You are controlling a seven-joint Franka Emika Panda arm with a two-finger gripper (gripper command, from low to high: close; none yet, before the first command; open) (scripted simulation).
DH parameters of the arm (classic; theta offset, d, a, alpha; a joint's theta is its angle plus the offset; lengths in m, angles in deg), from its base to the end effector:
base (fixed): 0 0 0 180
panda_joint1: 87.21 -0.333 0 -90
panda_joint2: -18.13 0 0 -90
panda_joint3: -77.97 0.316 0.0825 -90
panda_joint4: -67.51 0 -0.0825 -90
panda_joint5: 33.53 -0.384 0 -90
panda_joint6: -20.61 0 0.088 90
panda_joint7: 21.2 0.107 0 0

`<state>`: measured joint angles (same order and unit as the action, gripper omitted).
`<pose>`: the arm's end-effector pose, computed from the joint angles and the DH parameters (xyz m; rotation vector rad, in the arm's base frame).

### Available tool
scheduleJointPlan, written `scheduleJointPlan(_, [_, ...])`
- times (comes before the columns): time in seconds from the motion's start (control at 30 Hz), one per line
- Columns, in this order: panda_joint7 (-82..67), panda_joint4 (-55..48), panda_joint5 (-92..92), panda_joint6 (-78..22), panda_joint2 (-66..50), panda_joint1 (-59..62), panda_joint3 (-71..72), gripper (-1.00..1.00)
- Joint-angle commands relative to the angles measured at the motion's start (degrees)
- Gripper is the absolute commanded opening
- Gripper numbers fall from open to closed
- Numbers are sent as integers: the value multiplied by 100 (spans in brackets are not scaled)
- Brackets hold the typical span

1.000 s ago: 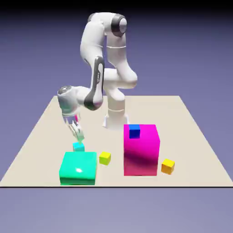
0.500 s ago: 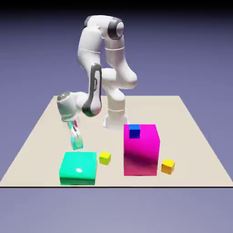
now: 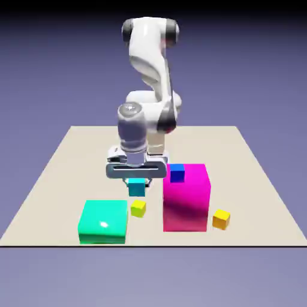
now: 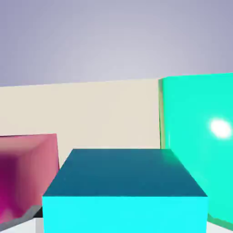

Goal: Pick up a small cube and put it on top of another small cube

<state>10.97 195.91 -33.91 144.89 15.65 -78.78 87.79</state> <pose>0.5154 0.0126 0.3401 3.0023 -0.8325 -0.1768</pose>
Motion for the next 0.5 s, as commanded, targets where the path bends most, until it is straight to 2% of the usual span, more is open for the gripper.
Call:
scheduleJointPlan(0.0, [-220, -170, 90, -127, -33, -86, 136, -100])
scheduleJointPlan(0.3, [-1531, -806, 486, -285, -490, -1955, 501, -100])
scheduleJointPlan(0.47, [-2031, -142, 1009, 738, -924, -2993, -144, -100])
